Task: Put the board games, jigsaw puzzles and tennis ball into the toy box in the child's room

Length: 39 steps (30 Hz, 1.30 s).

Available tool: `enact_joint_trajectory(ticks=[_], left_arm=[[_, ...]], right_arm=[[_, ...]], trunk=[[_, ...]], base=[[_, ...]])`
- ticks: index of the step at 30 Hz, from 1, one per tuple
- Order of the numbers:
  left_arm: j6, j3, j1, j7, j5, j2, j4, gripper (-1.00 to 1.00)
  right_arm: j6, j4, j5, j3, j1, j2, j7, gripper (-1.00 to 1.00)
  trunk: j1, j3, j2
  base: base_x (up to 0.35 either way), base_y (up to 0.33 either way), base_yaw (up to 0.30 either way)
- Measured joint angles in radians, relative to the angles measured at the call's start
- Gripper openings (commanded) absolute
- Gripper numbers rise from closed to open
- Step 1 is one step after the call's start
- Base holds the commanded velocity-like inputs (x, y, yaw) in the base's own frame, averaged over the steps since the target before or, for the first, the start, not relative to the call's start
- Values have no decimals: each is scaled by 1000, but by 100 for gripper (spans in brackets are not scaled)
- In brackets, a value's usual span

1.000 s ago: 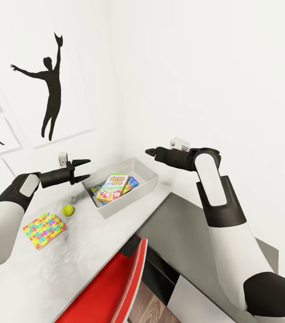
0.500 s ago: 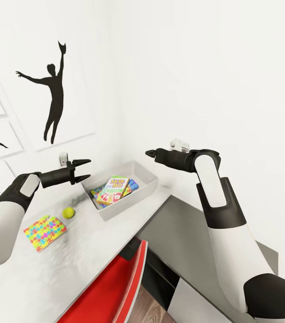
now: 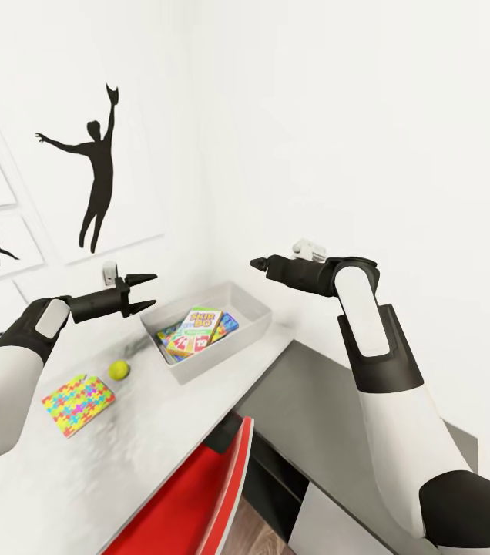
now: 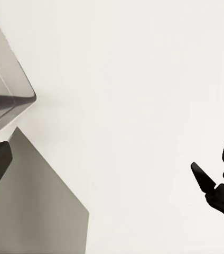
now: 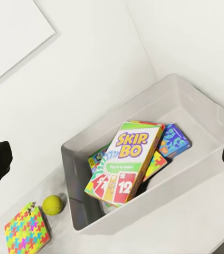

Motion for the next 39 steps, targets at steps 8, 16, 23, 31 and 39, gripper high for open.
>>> enact_joint_trajectory(ticks=[8, 16, 23, 31, 39], left_arm=[[0, 0, 0, 0, 0, 0, 0, 100], [0, 0, 0, 0, 0, -2, 0, 100], [0, -15, 0, 0, 0, -2, 0, 100], [-1, -20, 0, 0, 0, -3, 0, 100], [-3, -20, 0, 0, 0, -4, 0, 100]], right_arm=[[0, 0, 0, 1, 0, 1, 0, 100], [0, 0, 1, 1, -1, 1, 0, 100], [0, 0, -1, 0, -1, 0, 0, 100], [-1, 0, 1, 0, 0, 0, -1, 100], [-1, 1, 2, 0, 1, 0, -2, 100]], trunk=[[0, 13, 0], [0, 27, 0], [0, 38, 0], [0, 46, 0], [0, 46, 0]], base=[[-29, 0, 42], [-19, 0, 60], [-1, 0, 62], [0, 0, 34], [0, 0, 1]])
